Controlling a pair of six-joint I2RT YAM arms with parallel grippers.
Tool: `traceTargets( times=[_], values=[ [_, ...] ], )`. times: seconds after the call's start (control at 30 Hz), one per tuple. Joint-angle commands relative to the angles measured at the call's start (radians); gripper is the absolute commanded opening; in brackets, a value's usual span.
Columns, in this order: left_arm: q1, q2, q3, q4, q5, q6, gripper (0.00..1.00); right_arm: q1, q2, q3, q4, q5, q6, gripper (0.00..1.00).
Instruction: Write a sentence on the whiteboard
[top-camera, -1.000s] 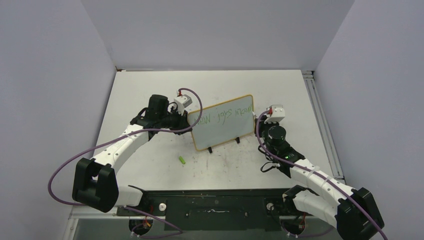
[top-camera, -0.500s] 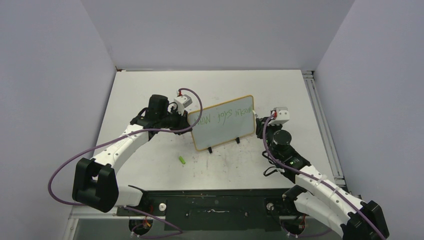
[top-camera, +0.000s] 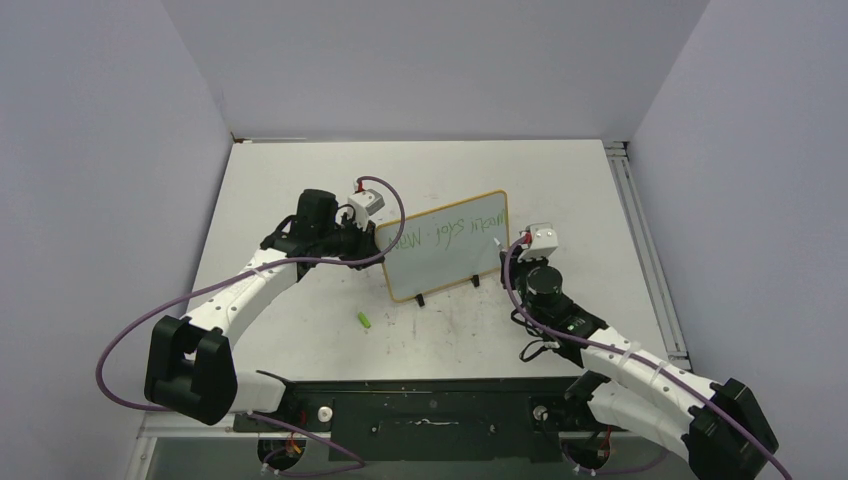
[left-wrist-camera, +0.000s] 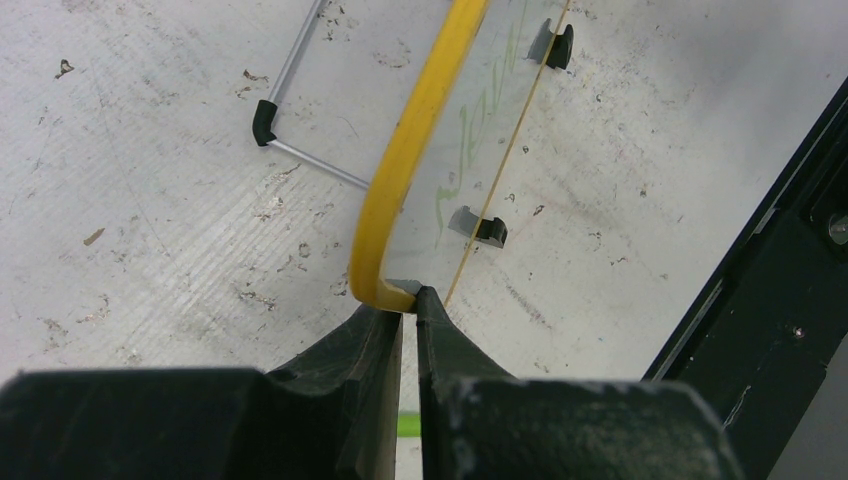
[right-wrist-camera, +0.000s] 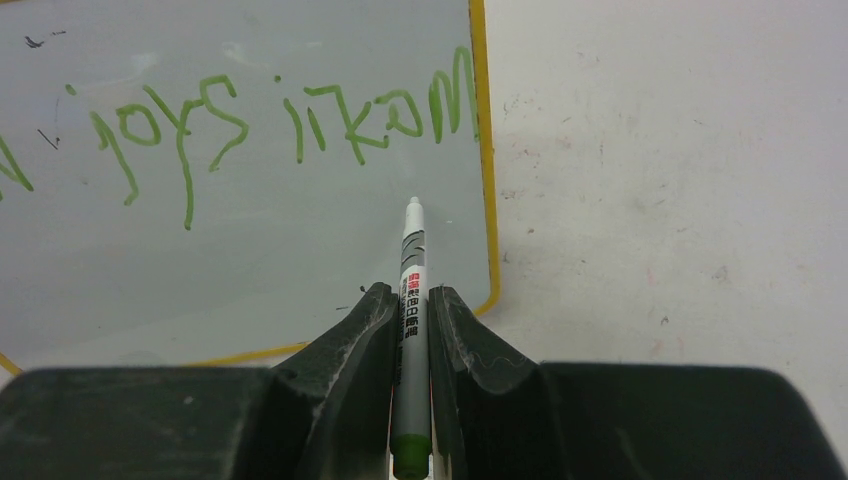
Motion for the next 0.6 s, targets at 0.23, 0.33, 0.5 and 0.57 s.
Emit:
traceTargets(
  times=[0.23, 0.33, 0.5, 0.57],
  values=[
    [-0.015, 0.012, 0.017, -0.023, -0.023, 0.034, 0.0, 0.006, 0.024, -0.018, 0.086, 0.012, -0.012, 0.05],
    [-0.015, 0.012, 0.016, -0.024, -0.023, 0.035, 0.0, 0.007, 0.027, -0.021, 0.095, 0.005, -0.015, 0.05],
    [-0.015, 0.012, 0.017, -0.024, -0.025, 0.035, 0.0, 0.006, 0.032, -0.029, 0.116, -0.002, -0.018, 0.05],
    [-0.015, 0.012, 0.017, -0.024, -0.024, 0.035, 0.0, 0.006, 0.042, -0.027, 0.121, -0.003, -0.02, 0.05]
  ],
)
